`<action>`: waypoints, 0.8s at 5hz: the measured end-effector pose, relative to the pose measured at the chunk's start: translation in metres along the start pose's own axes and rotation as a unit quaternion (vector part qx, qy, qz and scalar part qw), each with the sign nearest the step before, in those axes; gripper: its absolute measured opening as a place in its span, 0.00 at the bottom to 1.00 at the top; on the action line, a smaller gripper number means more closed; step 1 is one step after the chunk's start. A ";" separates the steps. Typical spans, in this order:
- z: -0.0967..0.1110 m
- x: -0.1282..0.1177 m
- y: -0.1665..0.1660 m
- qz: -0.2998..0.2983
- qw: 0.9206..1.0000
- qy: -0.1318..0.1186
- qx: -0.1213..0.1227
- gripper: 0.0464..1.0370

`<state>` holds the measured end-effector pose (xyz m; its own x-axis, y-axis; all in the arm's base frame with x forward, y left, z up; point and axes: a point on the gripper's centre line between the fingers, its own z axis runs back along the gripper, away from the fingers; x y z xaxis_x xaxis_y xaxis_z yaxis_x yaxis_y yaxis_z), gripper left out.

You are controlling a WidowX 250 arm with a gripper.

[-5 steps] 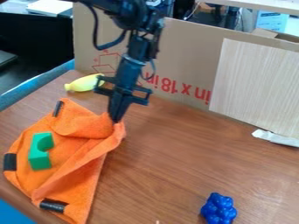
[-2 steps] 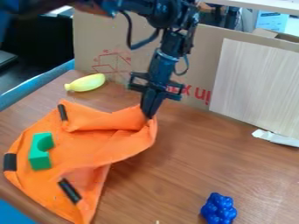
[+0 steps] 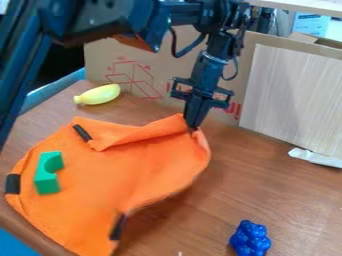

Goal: Unfold the cloth from bottom left to the top right

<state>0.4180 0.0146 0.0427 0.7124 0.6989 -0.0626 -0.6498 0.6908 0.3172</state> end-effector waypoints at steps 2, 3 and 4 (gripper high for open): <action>-0.010 0.001 -0.012 0.013 1.000 0.002 0.006 0.18; -0.010 -0.002 -0.015 0.006 1.000 -0.003 0.010 0.43; -0.036 -0.009 -0.016 -0.007 1.000 0.005 0.016 0.71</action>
<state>0.4122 0.0044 0.0039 0.7183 0.6915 -0.0760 -0.6313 0.6939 0.3464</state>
